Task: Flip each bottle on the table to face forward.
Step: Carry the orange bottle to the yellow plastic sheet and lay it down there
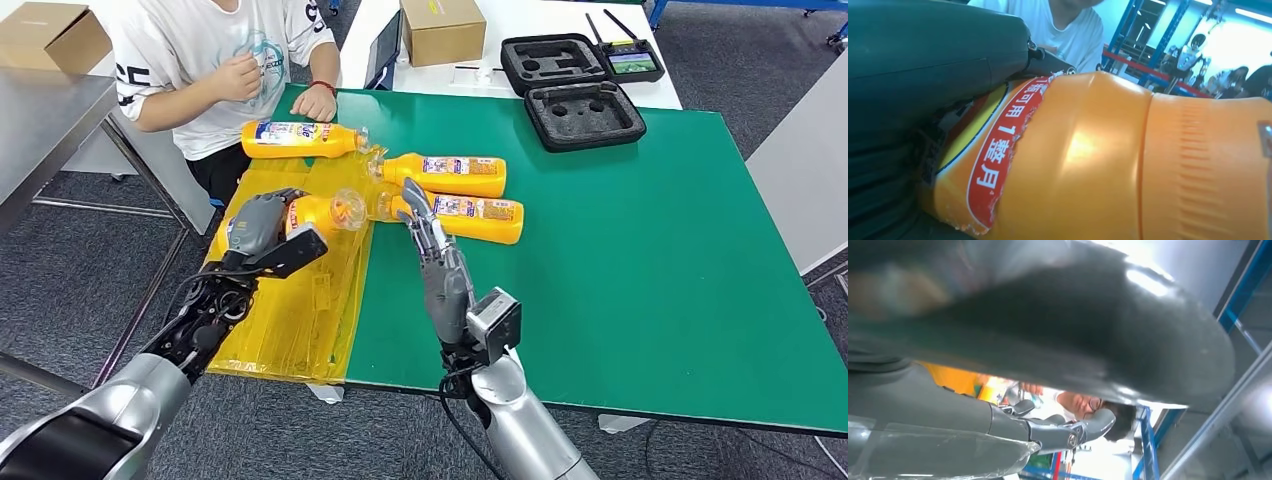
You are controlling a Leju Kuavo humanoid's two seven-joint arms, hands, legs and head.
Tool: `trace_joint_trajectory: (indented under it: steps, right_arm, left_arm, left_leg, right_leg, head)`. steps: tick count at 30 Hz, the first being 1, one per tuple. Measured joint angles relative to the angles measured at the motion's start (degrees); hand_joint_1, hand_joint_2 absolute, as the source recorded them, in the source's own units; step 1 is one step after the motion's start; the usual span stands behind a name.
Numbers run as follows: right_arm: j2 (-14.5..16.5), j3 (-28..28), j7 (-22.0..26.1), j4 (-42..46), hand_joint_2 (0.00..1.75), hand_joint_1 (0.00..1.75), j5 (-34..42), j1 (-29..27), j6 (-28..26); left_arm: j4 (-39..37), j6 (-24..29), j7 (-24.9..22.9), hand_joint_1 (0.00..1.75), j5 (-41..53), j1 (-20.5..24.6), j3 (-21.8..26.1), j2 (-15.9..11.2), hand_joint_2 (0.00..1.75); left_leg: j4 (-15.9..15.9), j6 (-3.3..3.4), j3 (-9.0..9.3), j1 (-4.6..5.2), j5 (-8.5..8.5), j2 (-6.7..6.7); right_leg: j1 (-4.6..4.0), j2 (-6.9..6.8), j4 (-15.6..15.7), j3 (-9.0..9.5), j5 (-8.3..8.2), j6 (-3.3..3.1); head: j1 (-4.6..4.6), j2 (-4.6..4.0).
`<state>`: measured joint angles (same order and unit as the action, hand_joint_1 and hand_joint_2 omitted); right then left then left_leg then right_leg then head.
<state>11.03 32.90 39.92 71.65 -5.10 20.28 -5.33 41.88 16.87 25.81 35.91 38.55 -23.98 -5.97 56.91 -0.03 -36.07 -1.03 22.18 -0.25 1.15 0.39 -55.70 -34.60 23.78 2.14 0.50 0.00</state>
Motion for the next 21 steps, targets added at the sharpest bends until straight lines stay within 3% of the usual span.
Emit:
trace_joint_trajectory:
  steps: [4, 12, 21]
  right_arm:
    - [0.21, 0.75, -0.01, -0.81, 1.75, 0.00, 0.28, 0.47, 0.14]
    - [1.58, 3.41, -0.12, -4.47, 1.75, 0.00, 1.79, 1.83, 0.76]
    - [2.44, 4.48, -0.22, -8.20, 1.75, 0.00, 3.33, 2.84, 2.57]
  left_arm:
    - [-3.49, -1.89, -0.95, 1.75, 1.10, 1.79, -1.34, 0.28, 1.75]
    - [-10.47, -9.80, -6.17, 1.75, 8.01, 6.48, -6.35, 1.55, 1.75]
    - [-16.62, -23.17, -9.58, 1.75, 14.35, 9.33, -13.23, 2.01, 1.75]
  left_leg:
    - [0.00, 0.00, -0.03, 0.00, 0.02, 0.00]
    - [-0.01, -0.01, -0.05, -0.02, 0.00, -0.01]
    - [0.00, -0.01, -0.07, -0.01, 0.01, -0.01]
  right_leg:
    - [-0.01, 0.00, 0.01, -0.05, 0.02, -0.01]
    - [-0.03, 0.00, 0.00, -0.05, 0.01, -0.02]
    - [-0.02, 0.00, 0.00, -0.06, 0.01, -0.01]
  head:
    - [-0.01, 0.00]
    - [0.00, 0.00]
    - [0.01, 0.00]
